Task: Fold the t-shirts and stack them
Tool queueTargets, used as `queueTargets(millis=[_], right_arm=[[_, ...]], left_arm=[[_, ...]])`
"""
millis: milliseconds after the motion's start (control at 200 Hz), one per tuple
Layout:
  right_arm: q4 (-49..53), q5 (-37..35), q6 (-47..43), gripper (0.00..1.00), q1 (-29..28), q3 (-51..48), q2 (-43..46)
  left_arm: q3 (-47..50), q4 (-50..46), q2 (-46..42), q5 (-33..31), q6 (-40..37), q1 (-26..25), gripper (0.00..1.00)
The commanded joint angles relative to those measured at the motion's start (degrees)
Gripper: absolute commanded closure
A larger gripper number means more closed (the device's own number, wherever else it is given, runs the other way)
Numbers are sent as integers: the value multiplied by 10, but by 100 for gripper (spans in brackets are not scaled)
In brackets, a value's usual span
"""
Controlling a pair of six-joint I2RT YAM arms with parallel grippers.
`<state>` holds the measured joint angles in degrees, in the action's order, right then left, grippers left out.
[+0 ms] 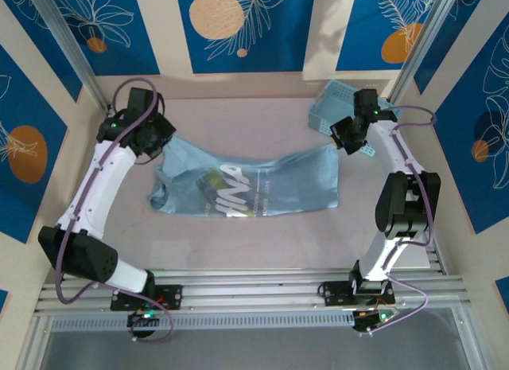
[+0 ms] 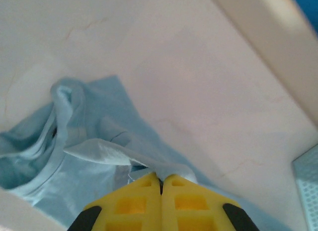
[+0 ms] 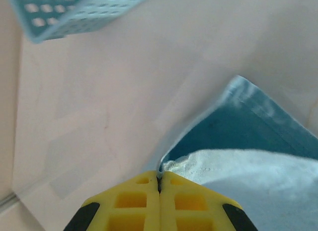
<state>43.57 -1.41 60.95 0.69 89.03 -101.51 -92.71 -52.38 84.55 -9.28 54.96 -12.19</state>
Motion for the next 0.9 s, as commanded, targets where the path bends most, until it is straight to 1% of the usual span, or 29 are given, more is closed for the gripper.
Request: queueTargets(millis=[0, 115, 265, 380, 480, 625, 690, 750, 820, 895], right_arm=[[13, 30, -48, 100, -7, 54, 28], [-11, 50, -74, 100, -9, 84, 60], [-72, 81, -104, 100, -11, 82, 137], [-113, 102, -115, 100, -10, 48, 222], [-121, 113, -125, 100, -14, 14, 306], [-135, 127, -99, 100, -25, -35, 416], [-137, 134, -86, 100, -27, -47, 445], [-139, 143, -79, 100, -27, -46, 453], [-146, 159, -79, 100, -28, -35, 439], [-154, 167, -78, 100, -32, -18, 400]], left_arm=[[-72, 14, 4, -1, -29, 20, 100], [-119, 18, -9, -16, -36, 36, 100], [-139, 54, -66, -43, -42, 45, 100], [-120, 86, -139, -77, -45, 45, 100], [-98, 98, -211, -113, -47, 45, 100], [-98, 92, -287, -169, -57, 45, 100], [-115, 86, -292, -185, -63, 45, 100], [-135, 85, -280, -187, -69, 45, 100], [-151, 90, -252, -182, -65, 45, 100], [-171, 80, -206, -174, -46, 45, 100]])
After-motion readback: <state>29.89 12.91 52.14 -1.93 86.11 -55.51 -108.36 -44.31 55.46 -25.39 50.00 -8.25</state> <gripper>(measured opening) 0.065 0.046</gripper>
